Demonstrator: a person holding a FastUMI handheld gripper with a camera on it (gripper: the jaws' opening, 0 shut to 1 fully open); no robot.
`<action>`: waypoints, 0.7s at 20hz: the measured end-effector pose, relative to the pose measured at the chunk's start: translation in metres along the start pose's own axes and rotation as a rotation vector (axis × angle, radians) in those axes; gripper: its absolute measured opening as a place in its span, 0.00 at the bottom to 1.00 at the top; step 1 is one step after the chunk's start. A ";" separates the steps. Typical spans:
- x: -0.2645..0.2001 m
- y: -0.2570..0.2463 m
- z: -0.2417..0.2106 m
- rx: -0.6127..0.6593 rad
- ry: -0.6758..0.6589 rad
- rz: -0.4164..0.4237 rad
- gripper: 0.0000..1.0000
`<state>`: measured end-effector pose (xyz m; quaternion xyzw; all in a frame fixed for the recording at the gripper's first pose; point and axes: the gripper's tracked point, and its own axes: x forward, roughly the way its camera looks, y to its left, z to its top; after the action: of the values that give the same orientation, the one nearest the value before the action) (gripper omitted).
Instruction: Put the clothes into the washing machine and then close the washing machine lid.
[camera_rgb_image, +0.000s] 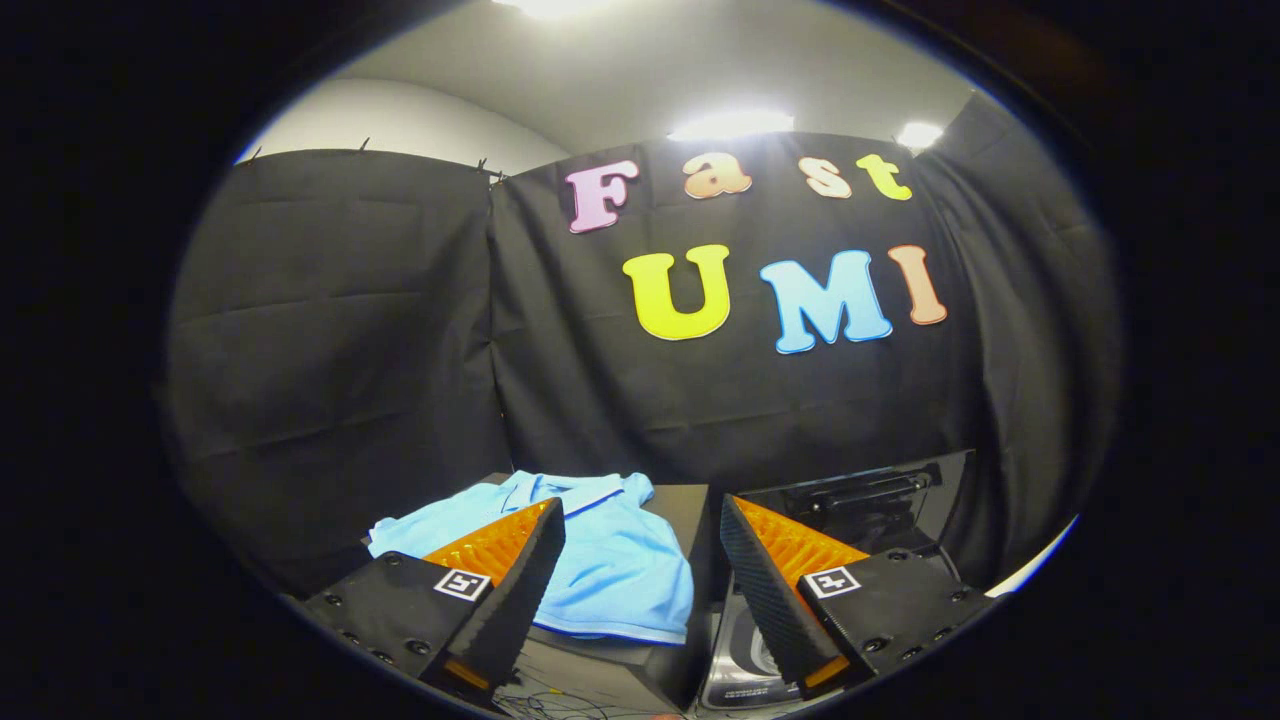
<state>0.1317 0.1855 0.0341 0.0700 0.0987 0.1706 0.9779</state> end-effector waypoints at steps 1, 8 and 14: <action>0.007 0.008 -0.002 0.001 0.010 0.007 0.98; 0.057 0.066 -0.021 -0.026 0.119 0.066 0.98; 0.087 0.102 -0.052 -0.032 0.233 0.079 0.98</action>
<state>0.1676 0.3159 -0.0141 0.0379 0.2061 0.2177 0.9533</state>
